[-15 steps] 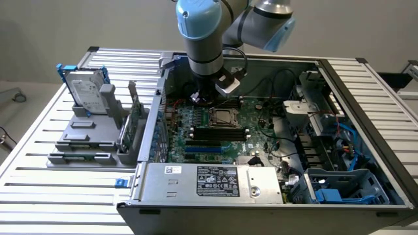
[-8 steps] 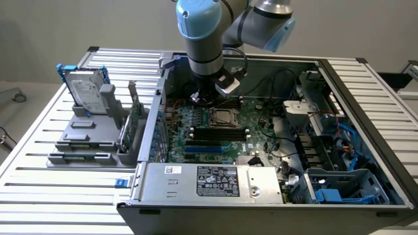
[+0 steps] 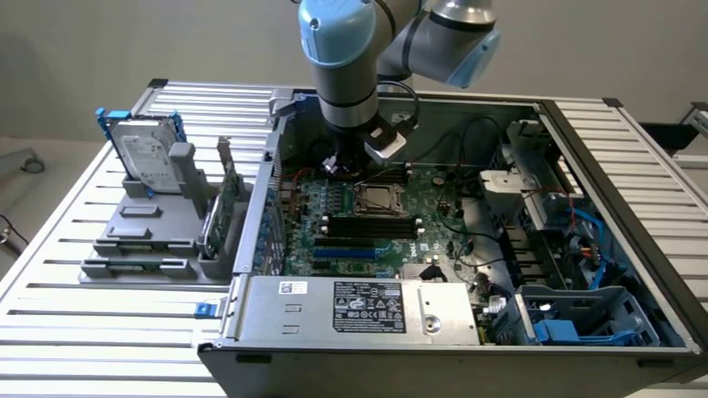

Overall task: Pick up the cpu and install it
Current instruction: 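Install the first cpu locking lever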

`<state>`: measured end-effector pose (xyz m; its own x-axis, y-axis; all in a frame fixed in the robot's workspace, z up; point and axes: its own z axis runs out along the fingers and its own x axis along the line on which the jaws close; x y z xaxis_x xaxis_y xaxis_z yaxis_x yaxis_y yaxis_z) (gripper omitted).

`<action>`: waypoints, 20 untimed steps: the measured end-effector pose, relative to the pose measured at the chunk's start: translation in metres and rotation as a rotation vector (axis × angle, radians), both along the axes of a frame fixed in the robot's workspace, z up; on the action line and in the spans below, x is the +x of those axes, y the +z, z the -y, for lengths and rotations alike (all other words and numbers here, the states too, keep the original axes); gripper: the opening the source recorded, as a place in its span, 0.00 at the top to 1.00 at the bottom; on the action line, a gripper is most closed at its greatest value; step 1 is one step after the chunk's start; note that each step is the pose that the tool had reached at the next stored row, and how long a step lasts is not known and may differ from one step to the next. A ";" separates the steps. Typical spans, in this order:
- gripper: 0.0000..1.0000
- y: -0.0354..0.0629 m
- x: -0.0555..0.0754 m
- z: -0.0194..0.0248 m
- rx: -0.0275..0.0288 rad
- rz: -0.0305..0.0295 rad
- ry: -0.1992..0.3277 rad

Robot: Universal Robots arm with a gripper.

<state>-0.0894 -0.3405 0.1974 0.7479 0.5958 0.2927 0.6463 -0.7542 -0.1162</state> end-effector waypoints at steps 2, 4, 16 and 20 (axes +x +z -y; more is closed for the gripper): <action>0.89 0.0000 0.000 0.0000 -0.0004 -0.0015 0.000; 0.89 0.0000 0.000 0.0000 -0.0015 -0.0024 0.000; 0.89 0.0000 0.002 0.0000 -0.0094 -0.0028 0.000; 0.89 0.0001 0.002 0.0000 -0.0134 -0.0030 0.000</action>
